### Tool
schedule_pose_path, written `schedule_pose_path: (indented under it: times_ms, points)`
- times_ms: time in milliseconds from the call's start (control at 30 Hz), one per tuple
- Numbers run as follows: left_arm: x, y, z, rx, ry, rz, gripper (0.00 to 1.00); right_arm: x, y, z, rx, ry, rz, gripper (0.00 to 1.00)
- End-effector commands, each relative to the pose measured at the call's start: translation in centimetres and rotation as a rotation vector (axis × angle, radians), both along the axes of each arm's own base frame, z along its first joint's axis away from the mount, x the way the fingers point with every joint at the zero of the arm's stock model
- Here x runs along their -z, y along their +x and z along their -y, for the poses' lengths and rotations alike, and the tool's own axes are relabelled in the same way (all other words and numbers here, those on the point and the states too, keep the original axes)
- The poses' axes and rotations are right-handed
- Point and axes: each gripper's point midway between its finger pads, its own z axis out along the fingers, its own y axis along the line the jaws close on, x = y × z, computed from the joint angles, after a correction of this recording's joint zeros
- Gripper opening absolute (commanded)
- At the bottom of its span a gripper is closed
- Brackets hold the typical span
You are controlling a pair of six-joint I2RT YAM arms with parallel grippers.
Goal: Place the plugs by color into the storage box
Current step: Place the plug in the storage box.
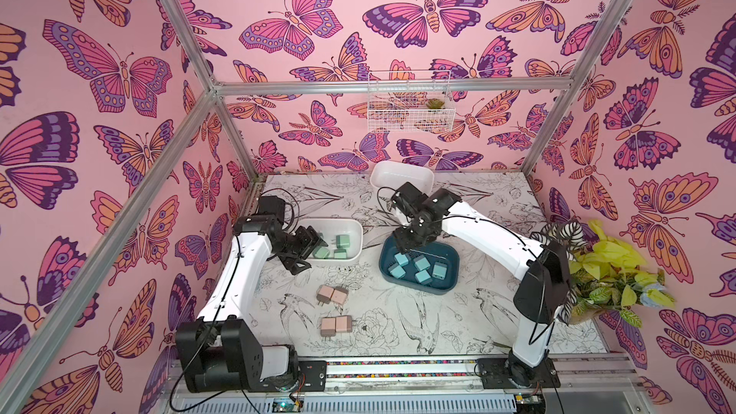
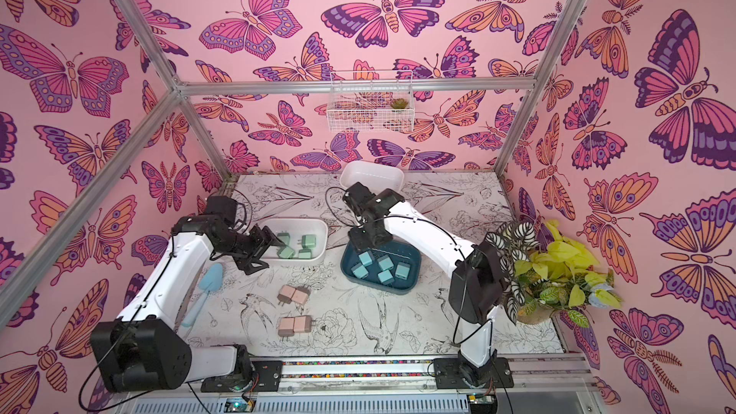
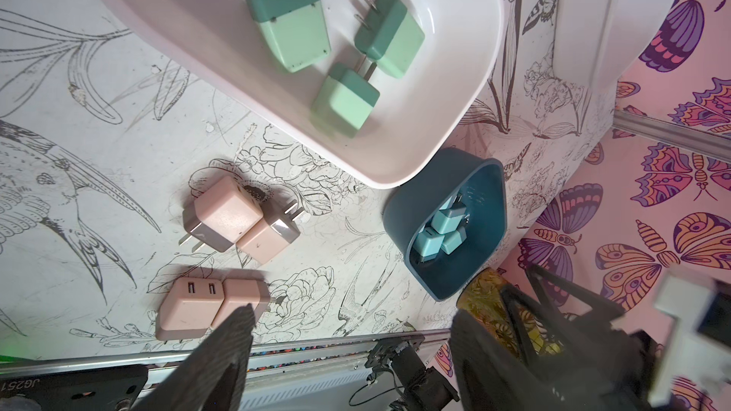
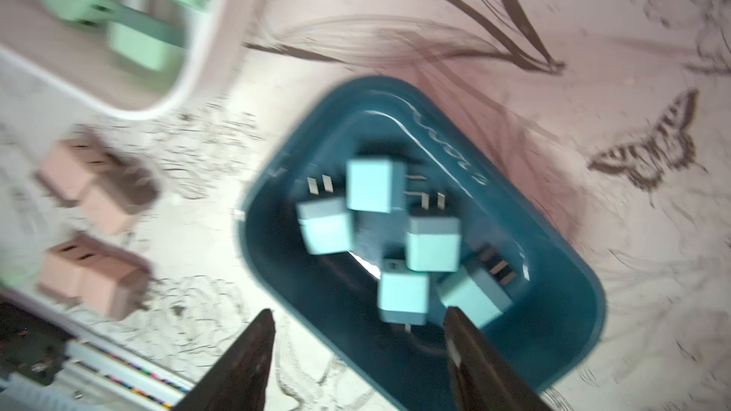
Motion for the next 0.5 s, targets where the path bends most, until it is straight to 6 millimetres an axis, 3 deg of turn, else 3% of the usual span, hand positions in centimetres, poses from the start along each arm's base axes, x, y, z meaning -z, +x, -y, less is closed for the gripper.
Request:
schedule_pose_path:
  times_ms: [0, 167, 467]
  points:
    - [-0.2, 0.5, -0.1, -0.007, -0.003, 0.007, 0.80, 2.8, -1.7, -2.6, -0.016, -0.051, -0.103, 0.69]
    - [-0.1, 0.0, -0.1, -0.009, -0.004, 0.006, 0.80, 4.7, -2.2, -5.7, -0.055, -0.051, -0.150, 0.69]
    - [0.2, -0.7, 0.0, -0.012, -0.008, -0.002, 0.80, 8.3, -2.5, -6.1, -0.065, -0.088, -0.201, 0.66]
